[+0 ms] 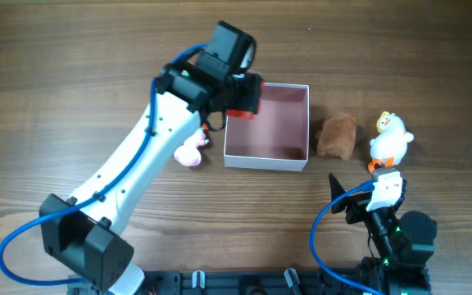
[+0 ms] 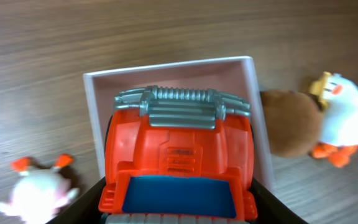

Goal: Pack container
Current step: 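Lift the fire truck with the left gripper and carry it over the box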

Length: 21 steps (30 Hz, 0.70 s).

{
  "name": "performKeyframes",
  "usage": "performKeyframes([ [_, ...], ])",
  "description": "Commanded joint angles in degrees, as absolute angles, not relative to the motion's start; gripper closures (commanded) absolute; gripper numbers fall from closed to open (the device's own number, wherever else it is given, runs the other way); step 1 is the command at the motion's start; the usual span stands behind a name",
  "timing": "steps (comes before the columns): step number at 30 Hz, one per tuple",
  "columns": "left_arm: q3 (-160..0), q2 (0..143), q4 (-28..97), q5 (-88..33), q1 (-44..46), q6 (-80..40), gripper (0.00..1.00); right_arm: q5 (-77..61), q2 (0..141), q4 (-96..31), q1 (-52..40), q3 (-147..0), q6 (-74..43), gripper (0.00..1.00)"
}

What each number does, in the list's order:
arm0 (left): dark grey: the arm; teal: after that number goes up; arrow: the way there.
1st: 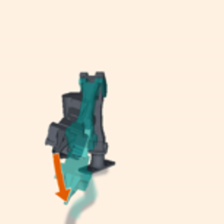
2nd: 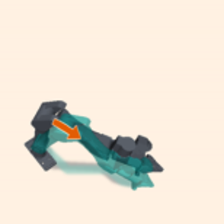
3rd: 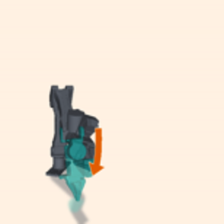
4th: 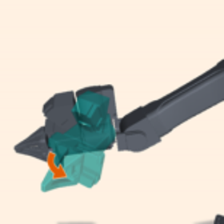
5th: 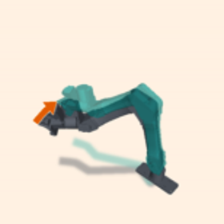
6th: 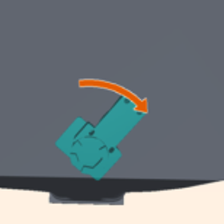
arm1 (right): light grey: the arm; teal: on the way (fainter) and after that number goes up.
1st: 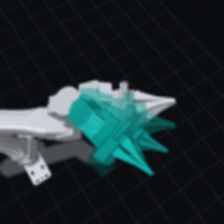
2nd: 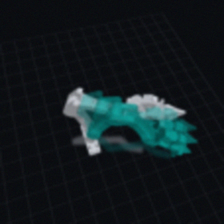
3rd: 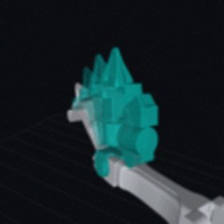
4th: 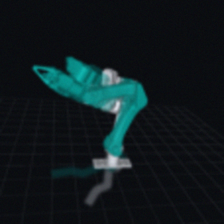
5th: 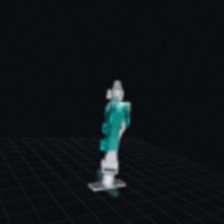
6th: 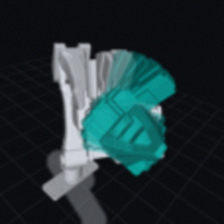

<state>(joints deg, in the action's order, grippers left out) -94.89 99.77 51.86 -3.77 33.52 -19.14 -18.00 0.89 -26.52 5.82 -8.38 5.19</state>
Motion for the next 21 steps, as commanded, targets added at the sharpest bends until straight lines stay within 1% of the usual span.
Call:
performKeyframes([
  [1,-96.3,98.9,51.0,-5.9,35.6,-22.0,0.67,-18.7,0.5,-26.4,5.8,-8.4,4.3,0.01],
  [10,-96.3,105.0,51.2,-5.8,36.6,-22.2,0.70,-18.7,0.5,-26.4,5.8,-8.4,4.4,0.00],
  [21,-96.2,112.3,51.7,-5.3,36.7,-22.9,0.70,-18.7,0.5,-26.4,5.8,-8.4,4.3,0.01],
])
